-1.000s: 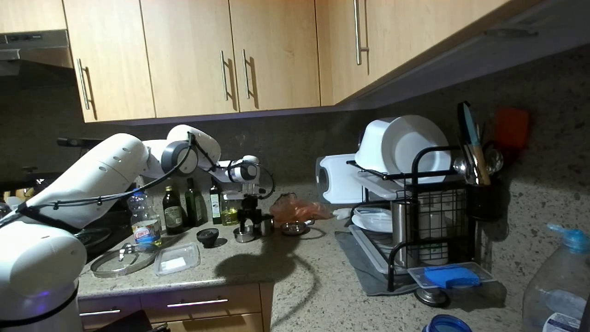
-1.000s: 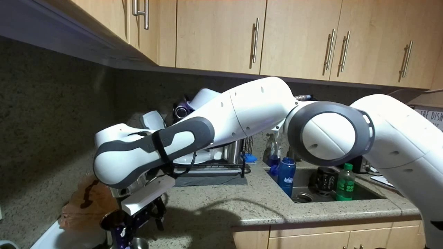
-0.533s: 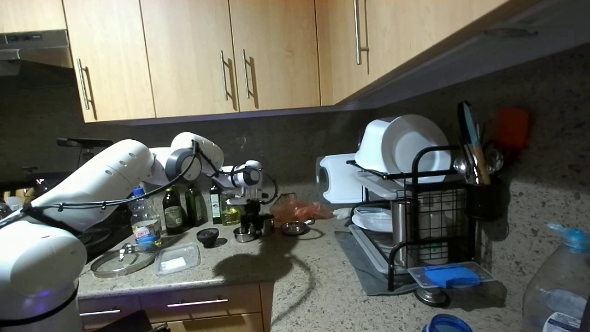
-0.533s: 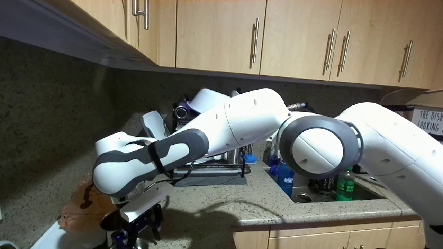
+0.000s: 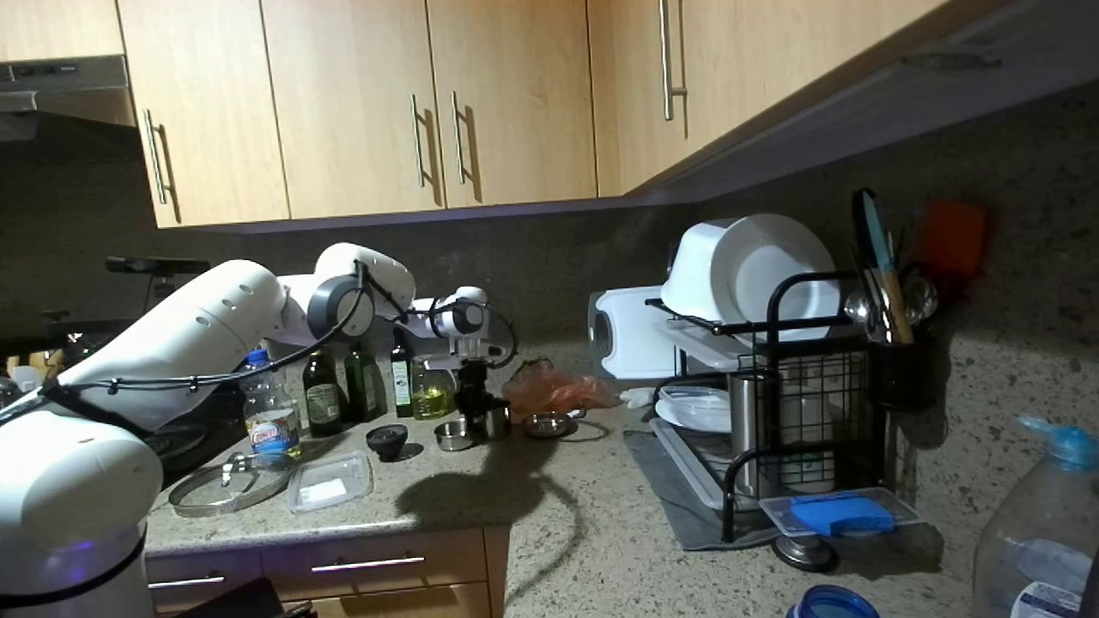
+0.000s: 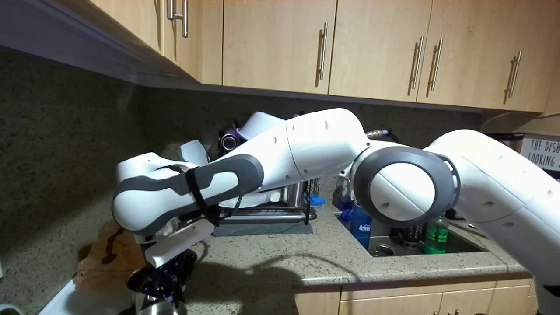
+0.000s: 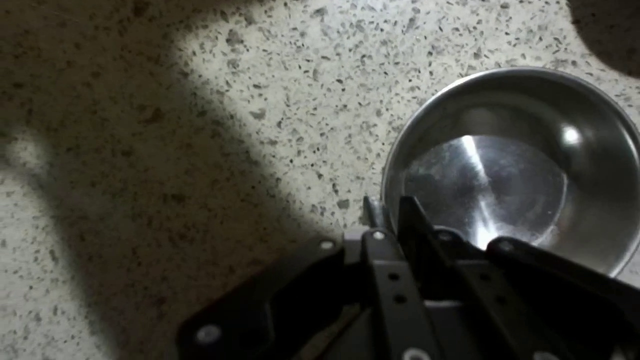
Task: Put the left silver bowl on the right bowl
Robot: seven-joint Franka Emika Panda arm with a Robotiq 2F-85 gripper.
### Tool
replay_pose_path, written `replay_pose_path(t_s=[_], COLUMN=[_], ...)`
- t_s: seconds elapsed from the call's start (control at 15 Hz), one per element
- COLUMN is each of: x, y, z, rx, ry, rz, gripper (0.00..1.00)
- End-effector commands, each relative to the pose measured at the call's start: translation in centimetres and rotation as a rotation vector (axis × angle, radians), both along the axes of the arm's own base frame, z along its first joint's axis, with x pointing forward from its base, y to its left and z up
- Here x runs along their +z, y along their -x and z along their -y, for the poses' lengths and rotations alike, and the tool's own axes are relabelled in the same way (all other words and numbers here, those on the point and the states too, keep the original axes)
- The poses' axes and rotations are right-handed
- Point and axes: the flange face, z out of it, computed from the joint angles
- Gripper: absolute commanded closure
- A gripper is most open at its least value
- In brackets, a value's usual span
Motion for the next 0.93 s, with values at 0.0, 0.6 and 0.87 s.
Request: replay_pose_path(t_s=[0.0, 0.6, 0.87], x=[1.09, 1.17, 0.87], y=[-0.12, -0.16, -0.17], z=[-0.49, -0.52, -0.52], rx=[-0.002, 0.007, 0.006], ry=[0.021, 0.008, 0.004], rz=[0.028, 0.024, 0.017], gripper=[1.00, 0.27, 0.01])
